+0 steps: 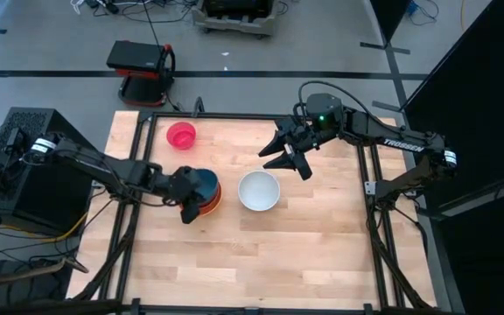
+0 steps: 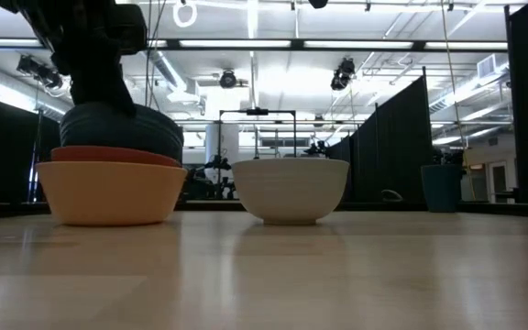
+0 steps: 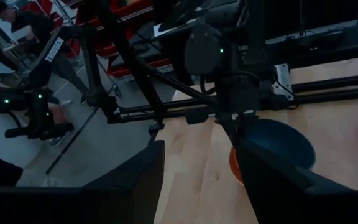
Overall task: Nest bowls inside each other
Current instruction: Stack the dark blue bowl on the dark orange bowl
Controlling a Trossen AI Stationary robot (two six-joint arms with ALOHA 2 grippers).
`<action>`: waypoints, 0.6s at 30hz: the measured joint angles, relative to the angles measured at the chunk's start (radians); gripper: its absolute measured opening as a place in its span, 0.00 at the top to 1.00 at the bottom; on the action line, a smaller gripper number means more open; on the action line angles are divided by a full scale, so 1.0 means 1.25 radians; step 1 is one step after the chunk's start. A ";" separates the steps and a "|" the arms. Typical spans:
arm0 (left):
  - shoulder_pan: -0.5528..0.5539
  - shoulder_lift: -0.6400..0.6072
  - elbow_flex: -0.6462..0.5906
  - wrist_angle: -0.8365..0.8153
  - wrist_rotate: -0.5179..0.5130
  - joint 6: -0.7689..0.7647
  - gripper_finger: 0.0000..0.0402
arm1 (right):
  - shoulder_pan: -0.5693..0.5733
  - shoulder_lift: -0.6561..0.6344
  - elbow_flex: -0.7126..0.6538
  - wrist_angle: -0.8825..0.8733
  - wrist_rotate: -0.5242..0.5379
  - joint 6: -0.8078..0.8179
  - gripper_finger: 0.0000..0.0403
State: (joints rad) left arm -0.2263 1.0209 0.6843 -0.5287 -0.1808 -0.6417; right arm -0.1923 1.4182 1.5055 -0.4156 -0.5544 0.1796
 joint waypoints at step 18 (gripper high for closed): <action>-0.009 0.000 -0.042 0.098 0.017 -0.017 0.92 | -0.024 0.000 0.000 0.000 -0.001 0.001 0.52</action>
State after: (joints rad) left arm -0.2379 1.0214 0.6324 -0.4062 -0.1590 -0.6624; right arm -0.2218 1.4181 1.5055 -0.4156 -0.5552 0.1803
